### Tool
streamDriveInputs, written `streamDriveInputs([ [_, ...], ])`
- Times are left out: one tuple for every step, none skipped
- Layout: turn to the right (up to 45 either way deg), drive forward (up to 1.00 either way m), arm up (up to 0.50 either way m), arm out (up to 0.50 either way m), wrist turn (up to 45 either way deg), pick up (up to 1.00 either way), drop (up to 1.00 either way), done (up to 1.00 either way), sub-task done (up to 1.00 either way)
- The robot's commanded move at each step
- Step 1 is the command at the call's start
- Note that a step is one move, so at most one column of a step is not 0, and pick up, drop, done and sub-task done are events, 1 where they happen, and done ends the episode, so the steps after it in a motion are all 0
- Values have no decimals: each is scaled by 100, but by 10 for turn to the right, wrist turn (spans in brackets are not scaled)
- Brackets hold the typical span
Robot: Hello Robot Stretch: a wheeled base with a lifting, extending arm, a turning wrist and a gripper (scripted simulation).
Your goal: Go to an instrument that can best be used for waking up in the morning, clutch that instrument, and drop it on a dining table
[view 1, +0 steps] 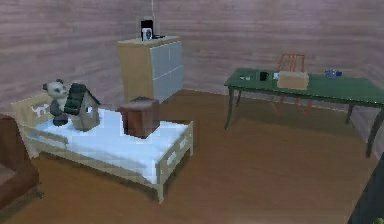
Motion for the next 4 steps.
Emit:
streamDriveInputs([
  [0, 90, 0, 0, 0, 0, 0, 0, 0],
  [450, 0, 0, 0, 0, 0, 0, 0, 0],
  [60, 0, 0, 0, 0, 0, 0, 0, 0],
  [0, 100, 0, 0, 0, 0, 0, 0, 0],
])
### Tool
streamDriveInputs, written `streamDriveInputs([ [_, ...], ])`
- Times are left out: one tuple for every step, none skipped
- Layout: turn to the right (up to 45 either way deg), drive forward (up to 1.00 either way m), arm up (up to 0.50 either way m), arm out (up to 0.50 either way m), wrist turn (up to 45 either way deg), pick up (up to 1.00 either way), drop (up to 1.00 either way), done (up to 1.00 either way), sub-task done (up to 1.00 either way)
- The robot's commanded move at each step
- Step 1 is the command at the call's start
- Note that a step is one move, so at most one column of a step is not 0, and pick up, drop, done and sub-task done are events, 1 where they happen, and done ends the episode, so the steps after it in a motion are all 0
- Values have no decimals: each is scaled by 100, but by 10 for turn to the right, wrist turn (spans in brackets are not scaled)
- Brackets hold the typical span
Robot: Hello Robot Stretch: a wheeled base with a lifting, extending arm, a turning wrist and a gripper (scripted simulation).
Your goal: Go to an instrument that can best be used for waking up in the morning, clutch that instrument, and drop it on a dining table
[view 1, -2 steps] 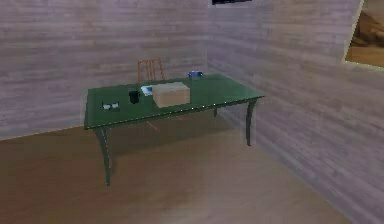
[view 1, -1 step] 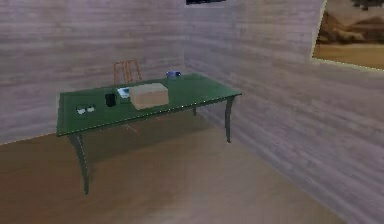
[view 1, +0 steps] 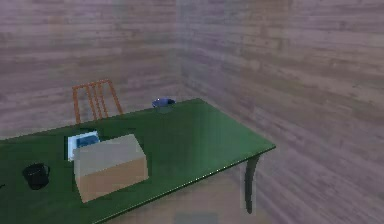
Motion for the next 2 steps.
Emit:
streamDriveInputs([
  [60, 0, 0, 0, 0, 0, 0, 0, 0],
  [0, 35, 0, 0, 0, 0, 0, 0, 0],
])
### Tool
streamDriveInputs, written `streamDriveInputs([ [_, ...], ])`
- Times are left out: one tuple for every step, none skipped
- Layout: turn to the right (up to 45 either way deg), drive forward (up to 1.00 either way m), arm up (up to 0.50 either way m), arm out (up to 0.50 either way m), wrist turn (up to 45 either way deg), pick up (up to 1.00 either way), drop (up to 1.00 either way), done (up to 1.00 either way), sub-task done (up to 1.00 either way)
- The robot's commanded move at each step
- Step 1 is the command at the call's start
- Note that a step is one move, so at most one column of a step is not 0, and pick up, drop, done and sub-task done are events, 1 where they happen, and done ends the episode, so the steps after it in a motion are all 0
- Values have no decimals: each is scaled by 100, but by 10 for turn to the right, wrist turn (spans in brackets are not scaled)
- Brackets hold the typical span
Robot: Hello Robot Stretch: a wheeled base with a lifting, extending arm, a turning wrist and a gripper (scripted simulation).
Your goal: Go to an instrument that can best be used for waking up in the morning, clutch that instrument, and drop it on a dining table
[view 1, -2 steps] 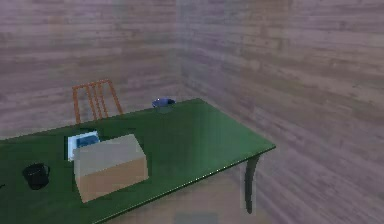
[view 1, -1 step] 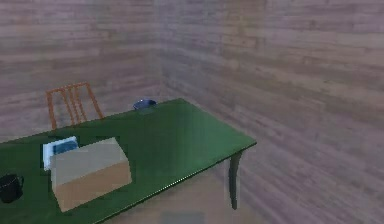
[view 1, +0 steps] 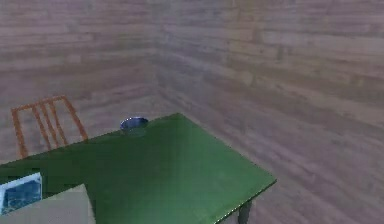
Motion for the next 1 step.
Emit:
streamDriveInputs([
  [180, 0, 0, 0, 0, 0, 0, 0, 0],
])
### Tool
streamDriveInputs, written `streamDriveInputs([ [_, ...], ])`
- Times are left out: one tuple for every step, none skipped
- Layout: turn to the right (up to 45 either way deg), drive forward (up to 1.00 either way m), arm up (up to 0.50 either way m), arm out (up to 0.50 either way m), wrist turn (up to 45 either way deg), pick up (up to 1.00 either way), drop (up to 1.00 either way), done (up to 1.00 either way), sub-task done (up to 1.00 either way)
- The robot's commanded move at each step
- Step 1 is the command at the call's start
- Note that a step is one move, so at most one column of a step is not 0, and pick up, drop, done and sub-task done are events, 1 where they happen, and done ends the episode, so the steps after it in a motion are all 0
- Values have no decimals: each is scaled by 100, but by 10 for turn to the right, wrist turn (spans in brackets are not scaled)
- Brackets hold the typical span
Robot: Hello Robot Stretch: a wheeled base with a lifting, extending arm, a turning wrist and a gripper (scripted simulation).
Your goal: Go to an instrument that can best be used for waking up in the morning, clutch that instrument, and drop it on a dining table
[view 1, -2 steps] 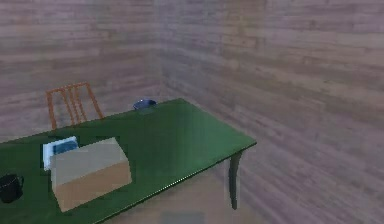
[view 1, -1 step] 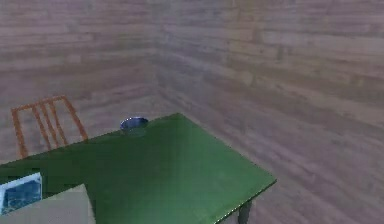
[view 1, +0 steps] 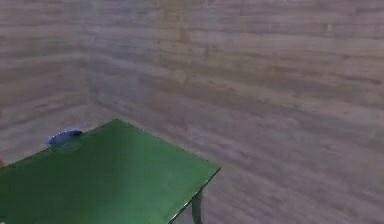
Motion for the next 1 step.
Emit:
streamDriveInputs([
  [-90, 0, 0, 0, 0, 0, 0, 0, 0],
])
